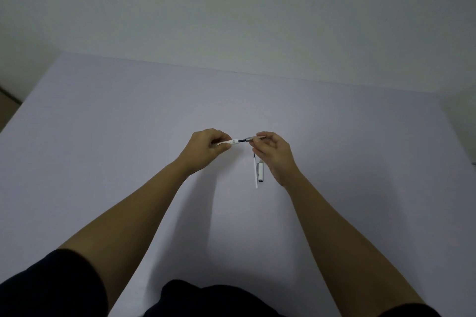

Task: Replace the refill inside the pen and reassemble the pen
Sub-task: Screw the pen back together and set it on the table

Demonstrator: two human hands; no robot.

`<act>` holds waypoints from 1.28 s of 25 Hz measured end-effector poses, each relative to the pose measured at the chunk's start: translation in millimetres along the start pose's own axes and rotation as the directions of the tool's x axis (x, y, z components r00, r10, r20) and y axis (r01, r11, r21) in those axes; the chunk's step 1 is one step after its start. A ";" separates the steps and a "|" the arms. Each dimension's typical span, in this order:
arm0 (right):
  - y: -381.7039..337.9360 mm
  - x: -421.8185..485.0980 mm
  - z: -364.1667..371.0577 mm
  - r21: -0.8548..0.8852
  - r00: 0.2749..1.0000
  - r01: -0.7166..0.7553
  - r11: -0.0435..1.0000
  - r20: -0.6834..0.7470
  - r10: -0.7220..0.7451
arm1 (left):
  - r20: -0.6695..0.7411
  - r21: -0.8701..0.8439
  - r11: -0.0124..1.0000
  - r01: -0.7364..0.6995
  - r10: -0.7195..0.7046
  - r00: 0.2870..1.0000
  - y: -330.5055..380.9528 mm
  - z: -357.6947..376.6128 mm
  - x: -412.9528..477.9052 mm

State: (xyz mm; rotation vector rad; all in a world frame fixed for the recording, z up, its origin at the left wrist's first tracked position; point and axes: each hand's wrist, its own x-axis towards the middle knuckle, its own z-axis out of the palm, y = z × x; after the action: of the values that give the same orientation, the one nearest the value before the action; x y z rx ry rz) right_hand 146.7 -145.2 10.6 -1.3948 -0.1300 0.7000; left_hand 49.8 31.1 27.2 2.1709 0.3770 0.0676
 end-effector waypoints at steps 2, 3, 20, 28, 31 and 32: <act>-1.4 -1.7 0.1 -0.105 0.999 0.013 0.994 0.035 -0.009 | 0.012 0.024 0.999 -0.023 0.022 1.000 1.2 -0.6 0.0; -2.0 -2.7 0.7 -0.140 0.999 0.025 0.990 0.050 -0.018 | 0.017 0.032 0.999 -0.036 0.035 0.999 2.3 -0.5 0.2; -41.3 -6.5 0.2 -0.770 0.913 0.407 0.491 0.328 -0.242 | 0.030 0.032 0.990 -0.140 0.139 0.990 7.3 -10.9 -12.5; -45.7 -11.7 1.5 -0.731 0.862 0.501 0.463 0.377 -0.338 | 0.022 -0.010 0.987 -0.163 0.163 0.986 16.0 -21.2 -15.7; -46.5 -12.6 4.1 -0.748 0.880 0.470 0.469 0.355 -0.316 | 0.009 0.003 0.986 -0.169 0.169 0.986 18.1 -21.8 -16.4; -46.9 -13.5 5.4 -0.738 0.872 0.484 0.471 0.360 -0.332 | 0.009 0.010 0.985 -0.171 0.171 0.985 18.9 -21.6 -16.4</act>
State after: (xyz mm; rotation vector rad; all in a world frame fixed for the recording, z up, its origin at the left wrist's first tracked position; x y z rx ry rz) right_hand 150.9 -148.2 59.5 -2.0819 -1.0236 0.3193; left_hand 34.8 32.9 56.6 2.2091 0.1852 0.1529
